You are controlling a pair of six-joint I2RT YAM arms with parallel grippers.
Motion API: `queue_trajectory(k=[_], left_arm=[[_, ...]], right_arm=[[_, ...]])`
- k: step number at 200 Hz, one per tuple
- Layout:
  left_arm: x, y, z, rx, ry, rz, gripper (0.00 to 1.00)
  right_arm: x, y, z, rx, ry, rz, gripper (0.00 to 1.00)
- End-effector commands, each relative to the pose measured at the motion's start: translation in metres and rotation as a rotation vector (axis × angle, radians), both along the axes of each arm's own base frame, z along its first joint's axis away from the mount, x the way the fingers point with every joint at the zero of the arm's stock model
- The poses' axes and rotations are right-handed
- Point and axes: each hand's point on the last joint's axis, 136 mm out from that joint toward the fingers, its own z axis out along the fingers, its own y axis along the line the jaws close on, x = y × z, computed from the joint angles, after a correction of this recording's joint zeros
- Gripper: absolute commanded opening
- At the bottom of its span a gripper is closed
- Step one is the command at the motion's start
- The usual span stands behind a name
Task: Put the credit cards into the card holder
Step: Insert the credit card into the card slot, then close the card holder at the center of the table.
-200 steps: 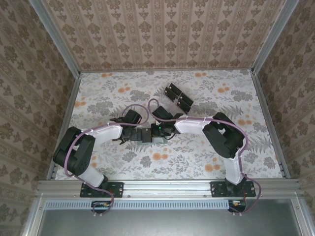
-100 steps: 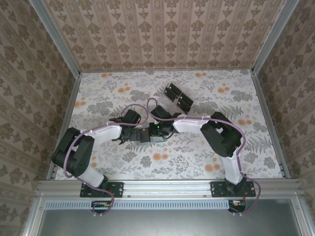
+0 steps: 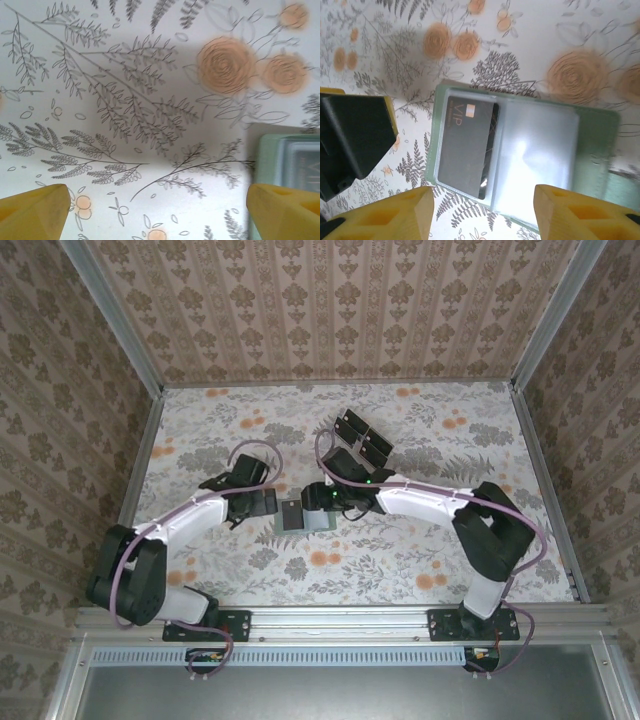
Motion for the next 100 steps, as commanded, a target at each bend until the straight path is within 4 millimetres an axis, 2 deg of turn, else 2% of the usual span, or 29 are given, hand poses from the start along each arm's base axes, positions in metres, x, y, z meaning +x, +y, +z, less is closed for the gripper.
queue_trajectory(k=[1,32,65,75,100], left_arm=[[0.004,-0.021,0.014,-0.147,-0.062,-0.044,1.0],[0.01,-0.031,0.019,-0.289,-0.102,-0.061,1.0],[0.009,-0.043,0.014,-0.374,-0.101,-0.088,1.0],[0.008,-0.047,0.012,-0.397,-0.104,-0.1,1.0],[0.007,-0.055,0.007,-0.444,-0.098,-0.114,1.0]], right_arm=[[-0.001,-0.041,-0.018,-0.162,0.001,-0.056,0.6],[0.008,-0.058,-0.033,-0.205,0.006,-0.086,0.6],[0.015,-0.057,-0.045,-0.212,0.02,-0.085,0.58],[0.017,-0.058,-0.05,-0.216,0.024,-0.086,0.52],[0.015,-0.061,-0.061,-0.219,0.043,-0.095,0.25]])
